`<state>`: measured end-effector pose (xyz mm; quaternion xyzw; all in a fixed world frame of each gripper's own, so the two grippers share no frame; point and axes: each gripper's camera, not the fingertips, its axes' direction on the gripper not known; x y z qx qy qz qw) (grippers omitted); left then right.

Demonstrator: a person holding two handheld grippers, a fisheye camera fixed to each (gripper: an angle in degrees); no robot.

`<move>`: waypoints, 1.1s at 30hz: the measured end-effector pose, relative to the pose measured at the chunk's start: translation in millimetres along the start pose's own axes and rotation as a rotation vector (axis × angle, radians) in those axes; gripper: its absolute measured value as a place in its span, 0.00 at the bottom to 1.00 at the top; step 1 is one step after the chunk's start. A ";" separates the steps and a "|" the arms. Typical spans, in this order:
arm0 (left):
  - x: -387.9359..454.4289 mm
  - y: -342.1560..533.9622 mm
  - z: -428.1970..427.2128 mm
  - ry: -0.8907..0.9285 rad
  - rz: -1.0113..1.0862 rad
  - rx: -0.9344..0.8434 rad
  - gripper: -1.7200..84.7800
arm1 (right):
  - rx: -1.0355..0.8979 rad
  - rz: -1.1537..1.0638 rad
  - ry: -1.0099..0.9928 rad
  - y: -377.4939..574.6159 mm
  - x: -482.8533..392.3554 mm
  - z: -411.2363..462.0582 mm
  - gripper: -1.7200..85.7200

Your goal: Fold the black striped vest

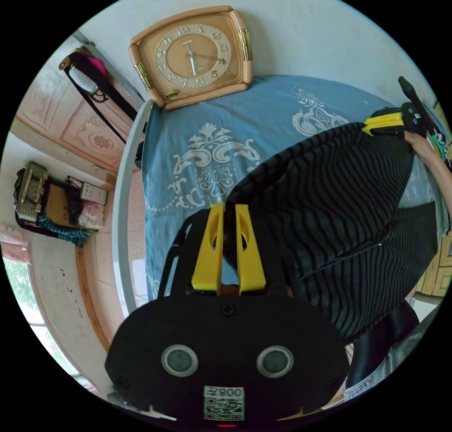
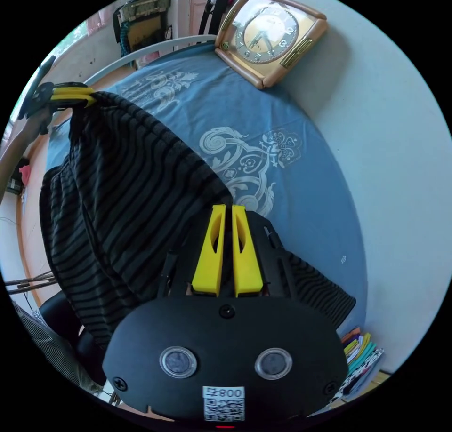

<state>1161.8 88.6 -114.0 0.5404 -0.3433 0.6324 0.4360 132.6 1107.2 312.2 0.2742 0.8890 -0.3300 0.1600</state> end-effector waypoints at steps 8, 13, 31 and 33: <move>39.6 60.4 -76.3 0.033 -0.010 0.065 0.03 | 0.036 0.016 0.041 98.9 -63.6 -80.2 0.04; 69.0 107.4 -112.1 0.050 0.008 0.060 0.03 | 0.051 0.038 0.016 162.5 -109.4 -118.8 0.04; 150.3 270.0 -174.3 -0.019 0.124 -0.046 0.03 | 0.014 -0.052 -0.094 318.5 -308.2 -192.7 0.04; 155.9 282.4 -179.1 -0.041 0.155 -0.061 0.03 | 0.009 -0.065 -0.130 330.3 -333.6 -194.2 0.04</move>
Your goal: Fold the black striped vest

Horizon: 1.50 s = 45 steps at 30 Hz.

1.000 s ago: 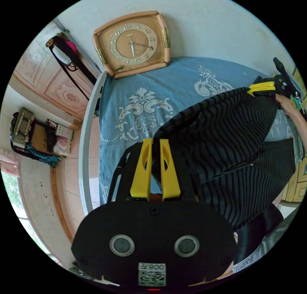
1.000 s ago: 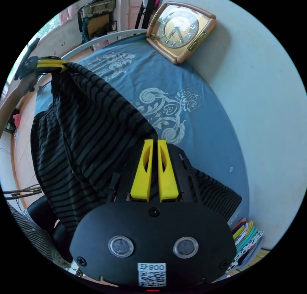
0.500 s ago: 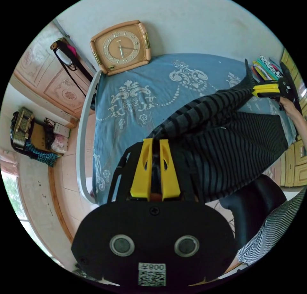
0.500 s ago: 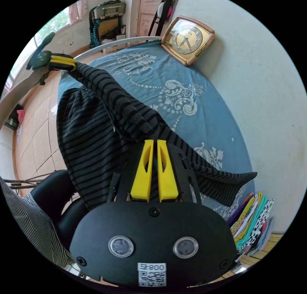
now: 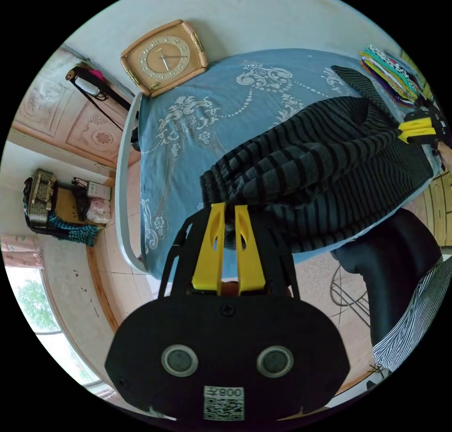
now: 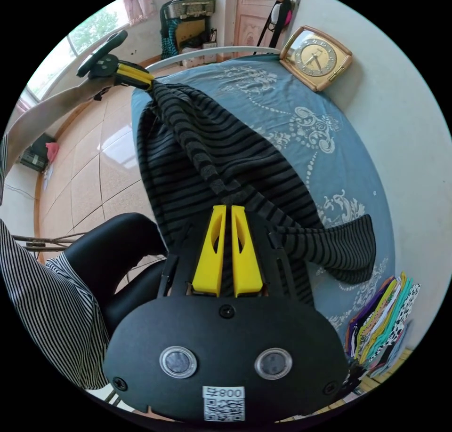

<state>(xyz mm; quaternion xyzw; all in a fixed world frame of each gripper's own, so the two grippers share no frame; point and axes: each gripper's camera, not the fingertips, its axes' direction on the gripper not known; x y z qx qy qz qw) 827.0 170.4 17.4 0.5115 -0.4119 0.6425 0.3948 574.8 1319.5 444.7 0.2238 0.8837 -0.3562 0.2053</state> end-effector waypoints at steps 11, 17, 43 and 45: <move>20.5 48.3 -9.0 -0.017 0.087 -0.052 0.03 | -0.066 -0.083 -0.062 17.2 -102.3 27.2 0.04; 25.1 75.3 -10.9 -0.022 0.112 -0.071 0.03 | -0.079 -0.120 -0.106 16.7 -148.2 43.9 0.04; 7.8 183.7 14.5 0.096 -0.001 -0.124 0.06 | -0.154 -0.096 -0.167 -0.6 -233.1 170.0 0.04; -0.9 196.4 11.5 0.114 -0.024 -0.136 0.05 | -0.156 -0.114 -0.143 -1.1 -237.6 180.3 0.04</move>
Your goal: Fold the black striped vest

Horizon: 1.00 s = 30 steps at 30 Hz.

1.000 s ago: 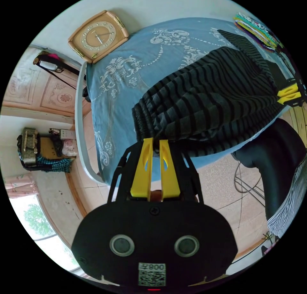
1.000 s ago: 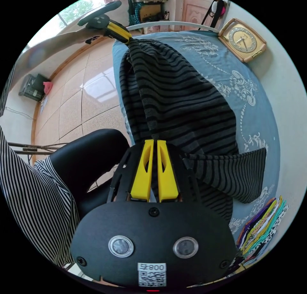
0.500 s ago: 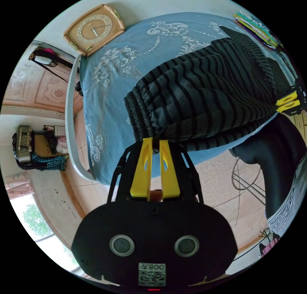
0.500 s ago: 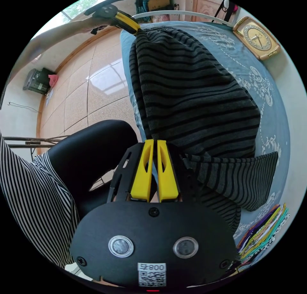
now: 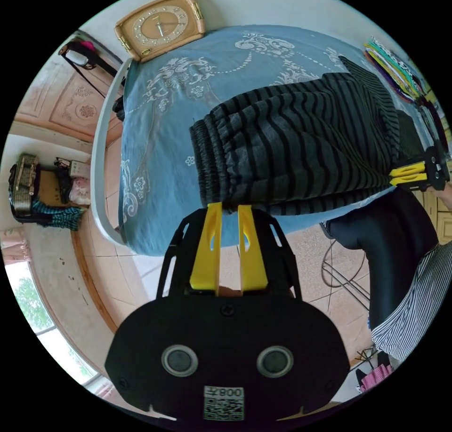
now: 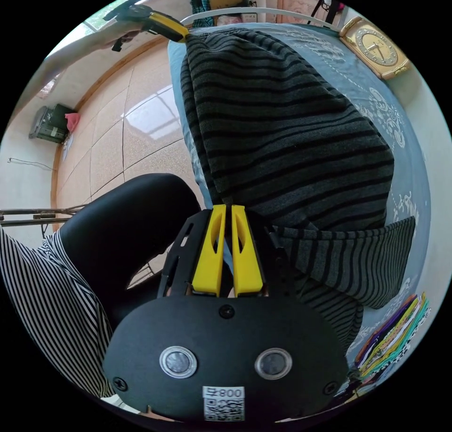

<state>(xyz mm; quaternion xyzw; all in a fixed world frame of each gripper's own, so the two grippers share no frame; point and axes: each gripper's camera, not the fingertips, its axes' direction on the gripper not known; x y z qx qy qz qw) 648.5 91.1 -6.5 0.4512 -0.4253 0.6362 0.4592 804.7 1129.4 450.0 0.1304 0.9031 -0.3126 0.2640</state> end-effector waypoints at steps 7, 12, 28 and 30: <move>-8.8 43.2 -18.3 0.175 -0.074 0.157 0.03 | 0.017 0.018 -0.017 0.6 9.4 28.0 0.04; 26.3 37.7 6.0 0.343 -0.080 0.252 0.02 | 0.059 0.077 -0.048 8.9 23.3 43.0 0.04; 57.6 59.3 109.8 0.392 -0.197 0.145 0.02 | 0.126 0.187 -0.182 43.4 97.0 140.2 0.05; 65.4 63.1 113.1 0.364 -0.219 0.165 0.02 | 0.192 0.275 -0.269 61.4 120.2 146.9 0.04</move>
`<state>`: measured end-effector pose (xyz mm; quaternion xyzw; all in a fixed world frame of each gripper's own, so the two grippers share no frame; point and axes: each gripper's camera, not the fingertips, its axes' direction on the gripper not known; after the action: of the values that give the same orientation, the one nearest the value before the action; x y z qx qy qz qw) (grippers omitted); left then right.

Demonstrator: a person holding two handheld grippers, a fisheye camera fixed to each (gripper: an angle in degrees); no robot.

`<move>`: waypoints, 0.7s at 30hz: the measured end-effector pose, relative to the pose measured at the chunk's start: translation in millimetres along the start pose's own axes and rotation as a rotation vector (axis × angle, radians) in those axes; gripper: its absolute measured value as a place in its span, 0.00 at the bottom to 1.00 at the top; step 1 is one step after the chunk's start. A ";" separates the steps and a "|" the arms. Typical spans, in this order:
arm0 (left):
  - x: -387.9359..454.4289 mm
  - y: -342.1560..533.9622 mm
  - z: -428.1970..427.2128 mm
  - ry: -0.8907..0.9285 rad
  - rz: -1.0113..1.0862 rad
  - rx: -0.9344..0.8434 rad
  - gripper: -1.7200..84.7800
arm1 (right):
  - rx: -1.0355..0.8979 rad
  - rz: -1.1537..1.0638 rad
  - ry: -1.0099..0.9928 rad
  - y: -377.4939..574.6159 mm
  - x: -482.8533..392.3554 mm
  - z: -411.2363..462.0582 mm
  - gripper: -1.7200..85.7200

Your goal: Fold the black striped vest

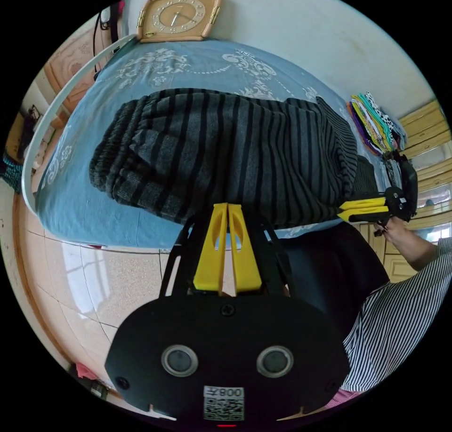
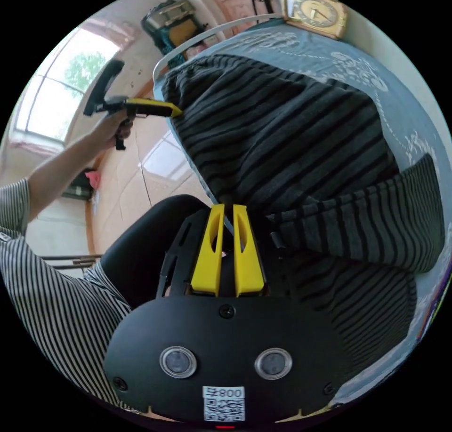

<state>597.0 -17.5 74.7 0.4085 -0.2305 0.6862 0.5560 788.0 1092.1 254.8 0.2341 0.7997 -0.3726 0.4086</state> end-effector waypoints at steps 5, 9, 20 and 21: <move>26.3 19.0 3.6 -0.088 -0.016 0.126 0.02 | 0.111 0.151 -0.136 31.3 55.0 -3.7 0.03; 68.6 22.5 19.0 0.087 0.055 0.230 0.03 | 0.187 0.232 -0.177 57.2 100.6 -7.8 0.03; 199.6 -62.7 168.0 0.416 0.296 0.066 0.08 | 0.284 0.436 0.156 22.7 253.0 -26.5 0.10; 207.3 -70.6 182.0 0.420 0.305 0.051 0.09 | 0.273 0.454 0.189 13.4 269.2 -24.5 0.10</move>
<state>709.6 -19.1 336.2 0.2315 -0.1515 0.8374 0.4714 635.5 1138.4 36.0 0.4937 0.7037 -0.3526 0.3698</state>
